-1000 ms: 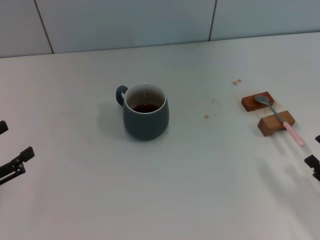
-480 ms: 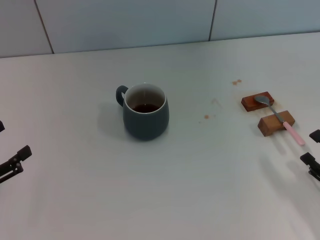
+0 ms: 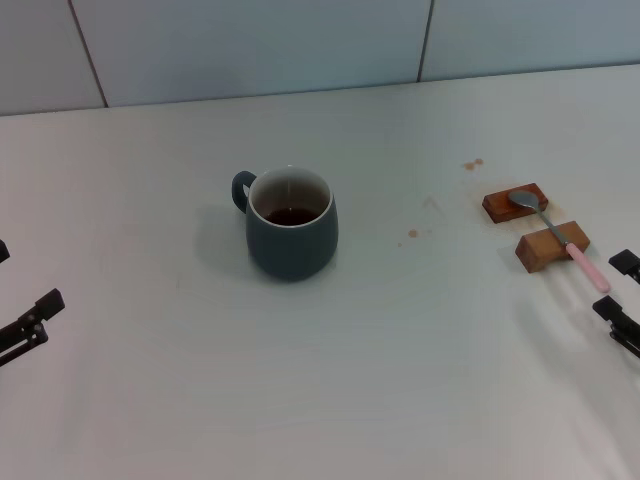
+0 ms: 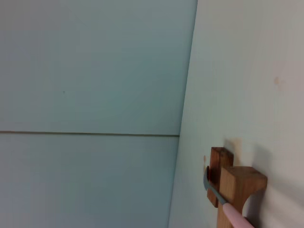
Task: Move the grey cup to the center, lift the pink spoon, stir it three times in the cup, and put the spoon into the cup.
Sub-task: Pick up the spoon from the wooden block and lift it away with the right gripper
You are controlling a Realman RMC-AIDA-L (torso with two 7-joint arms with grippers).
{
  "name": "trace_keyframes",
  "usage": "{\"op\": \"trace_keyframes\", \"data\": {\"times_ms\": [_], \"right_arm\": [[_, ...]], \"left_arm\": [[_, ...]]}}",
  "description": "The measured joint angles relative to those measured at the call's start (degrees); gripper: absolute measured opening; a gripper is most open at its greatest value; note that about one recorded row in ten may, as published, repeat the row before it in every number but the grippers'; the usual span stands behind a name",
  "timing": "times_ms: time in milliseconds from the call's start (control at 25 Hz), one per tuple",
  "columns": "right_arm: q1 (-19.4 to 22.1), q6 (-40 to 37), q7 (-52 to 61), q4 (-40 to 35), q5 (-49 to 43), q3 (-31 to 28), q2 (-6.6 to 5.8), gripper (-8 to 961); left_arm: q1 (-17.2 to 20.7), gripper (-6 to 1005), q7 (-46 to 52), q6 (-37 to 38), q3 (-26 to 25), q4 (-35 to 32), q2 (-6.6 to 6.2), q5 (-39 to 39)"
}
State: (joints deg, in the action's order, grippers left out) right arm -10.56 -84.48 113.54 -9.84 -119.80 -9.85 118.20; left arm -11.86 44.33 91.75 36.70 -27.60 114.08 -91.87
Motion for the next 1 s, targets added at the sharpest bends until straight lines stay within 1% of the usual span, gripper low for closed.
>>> {"op": "trace_keyframes", "data": {"times_ms": [1000], "right_arm": [[-4.0,4.2,0.19,0.42,0.0,0.0,-0.25,799]], "left_arm": [[0.27,844,-0.21,-0.09,-1.12,0.01,0.1,0.1]]}}
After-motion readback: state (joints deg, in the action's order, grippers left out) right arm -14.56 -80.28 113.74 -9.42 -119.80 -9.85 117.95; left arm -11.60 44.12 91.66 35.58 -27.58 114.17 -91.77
